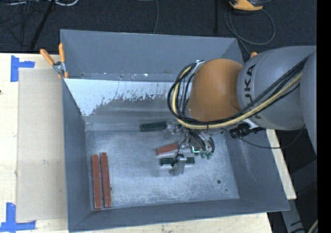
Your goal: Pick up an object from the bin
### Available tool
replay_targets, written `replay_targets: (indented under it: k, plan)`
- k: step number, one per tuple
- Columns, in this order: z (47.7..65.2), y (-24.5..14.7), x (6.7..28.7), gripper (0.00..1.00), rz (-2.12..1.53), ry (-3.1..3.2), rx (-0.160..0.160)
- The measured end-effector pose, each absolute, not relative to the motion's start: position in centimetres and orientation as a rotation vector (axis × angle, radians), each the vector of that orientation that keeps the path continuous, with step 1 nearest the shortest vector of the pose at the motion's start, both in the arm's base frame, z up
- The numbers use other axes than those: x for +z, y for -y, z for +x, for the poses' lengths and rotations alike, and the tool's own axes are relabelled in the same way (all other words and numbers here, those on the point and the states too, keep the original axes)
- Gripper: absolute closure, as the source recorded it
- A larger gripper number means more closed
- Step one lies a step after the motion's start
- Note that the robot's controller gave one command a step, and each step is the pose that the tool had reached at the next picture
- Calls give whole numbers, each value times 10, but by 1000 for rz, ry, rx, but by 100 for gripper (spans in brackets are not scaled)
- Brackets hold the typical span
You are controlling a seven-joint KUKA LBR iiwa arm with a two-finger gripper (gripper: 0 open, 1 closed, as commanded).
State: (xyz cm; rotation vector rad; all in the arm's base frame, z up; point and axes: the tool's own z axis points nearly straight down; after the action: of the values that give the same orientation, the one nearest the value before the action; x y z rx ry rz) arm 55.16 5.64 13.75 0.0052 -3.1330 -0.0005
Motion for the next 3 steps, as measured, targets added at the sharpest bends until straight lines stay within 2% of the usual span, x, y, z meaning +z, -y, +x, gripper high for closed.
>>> replay_targets:
  k: [1, 3]
  plan:
    - [544, -22, 67, 0, -155, 3134, 1]
    - [545, -22, 67, 0, -158, 3139, -2]
